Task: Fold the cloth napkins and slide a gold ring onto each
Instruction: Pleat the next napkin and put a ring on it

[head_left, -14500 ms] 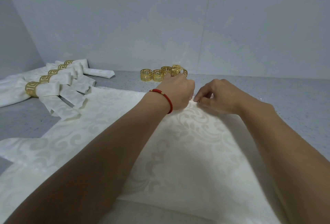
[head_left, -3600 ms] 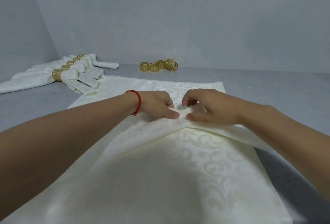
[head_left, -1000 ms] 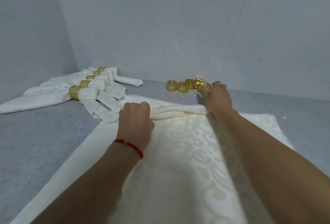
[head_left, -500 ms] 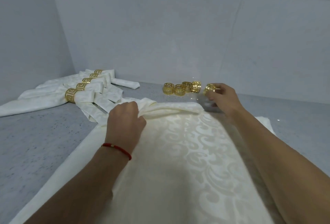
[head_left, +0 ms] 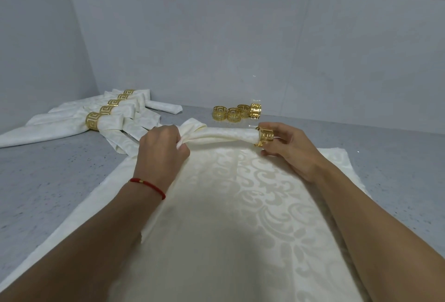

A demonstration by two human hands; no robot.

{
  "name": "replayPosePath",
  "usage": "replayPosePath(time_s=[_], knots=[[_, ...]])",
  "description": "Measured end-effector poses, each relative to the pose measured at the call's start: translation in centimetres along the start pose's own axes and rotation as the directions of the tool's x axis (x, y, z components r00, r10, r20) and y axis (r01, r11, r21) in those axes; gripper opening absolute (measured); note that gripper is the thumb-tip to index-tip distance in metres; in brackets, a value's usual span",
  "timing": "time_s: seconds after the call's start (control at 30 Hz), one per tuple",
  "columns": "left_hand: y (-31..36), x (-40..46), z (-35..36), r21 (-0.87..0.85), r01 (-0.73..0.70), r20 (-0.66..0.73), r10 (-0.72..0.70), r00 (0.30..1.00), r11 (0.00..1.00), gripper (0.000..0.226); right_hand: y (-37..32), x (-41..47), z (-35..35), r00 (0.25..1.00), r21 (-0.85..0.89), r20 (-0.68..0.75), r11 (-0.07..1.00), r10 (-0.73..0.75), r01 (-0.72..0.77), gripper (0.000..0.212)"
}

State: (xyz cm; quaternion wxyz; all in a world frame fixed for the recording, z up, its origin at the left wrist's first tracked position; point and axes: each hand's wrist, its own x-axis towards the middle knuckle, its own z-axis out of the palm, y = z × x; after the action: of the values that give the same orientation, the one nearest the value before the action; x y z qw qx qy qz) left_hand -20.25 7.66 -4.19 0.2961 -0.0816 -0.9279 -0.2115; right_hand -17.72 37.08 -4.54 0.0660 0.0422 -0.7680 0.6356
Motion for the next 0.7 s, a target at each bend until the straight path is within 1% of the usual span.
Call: replayPosePath(time_s=[0.07,0.13,0.2,0.27,0.33,0.43,0.5,0.53,0.57,0.7], knots=[[0.0,0.0,0.1,-0.017,-0.019,-0.013,0.019,1.0,1.0,0.018,-0.1,0.1,0.1,1.0,-0.039,0.02,0.999,-0.02,0.021,0.049],[-0.1,-0.1,0.1,-0.038,-0.043,-0.027,0.042,0.999,0.998,0.019,-0.3,0.3,0.4,0.997,-0.127,0.064,0.99,-0.051,0.059,0.05],[-0.1,-0.2,0.2,-0.048,-0.081,-0.031,0.079,0.996,0.996,0.021,-0.8,0.4,1.0,0.99,-0.224,0.106,0.968,-0.093,0.115,0.049],[-0.1,-0.3,0.3,-0.043,-0.12,-0.031,0.119,0.992,0.992,0.023,-1.5,0.4,1.4,0.981,-0.315,0.117,0.931,-0.156,0.185,0.047],[-0.1,-0.4,0.4,-0.034,-0.147,-0.032,0.146,0.989,0.989,0.024,-2.3,0.4,1.7,0.965,-0.45,0.135,0.853,-0.226,0.263,0.046],[0.2,-0.5,0.5,-0.045,-0.193,-0.033,0.192,0.981,0.98,0.025,-3.6,0.3,2.6,0.941,-0.658,0.223,0.673,-0.256,0.339,0.041],[0.6,-0.6,0.5,-0.045,-0.228,-0.054,0.226,0.973,0.973,0.026,-4.2,0.2,3.8,0.931,-0.726,0.253,0.585,-0.262,0.362,0.04],[0.8,-0.7,0.5,-0.043,-0.257,-0.069,0.254,0.965,0.965,0.028,-4.3,0.1,4.3,0.93,-0.739,0.248,0.568,-0.272,0.363,0.039],[1.0,-0.9,0.4,-0.045,-0.288,-0.081,0.284,0.955,0.957,0.03,-4.3,0.1,4.8,0.932,-0.74,0.232,0.571,-0.279,0.355,0.039],[1.6,-1.4,0.5,-0.049,-0.391,-0.105,0.385,0.917,0.919,0.034,-3.8,0.0,5.4,0.941,-0.664,0.183,0.67,-0.284,0.331,0.034]])
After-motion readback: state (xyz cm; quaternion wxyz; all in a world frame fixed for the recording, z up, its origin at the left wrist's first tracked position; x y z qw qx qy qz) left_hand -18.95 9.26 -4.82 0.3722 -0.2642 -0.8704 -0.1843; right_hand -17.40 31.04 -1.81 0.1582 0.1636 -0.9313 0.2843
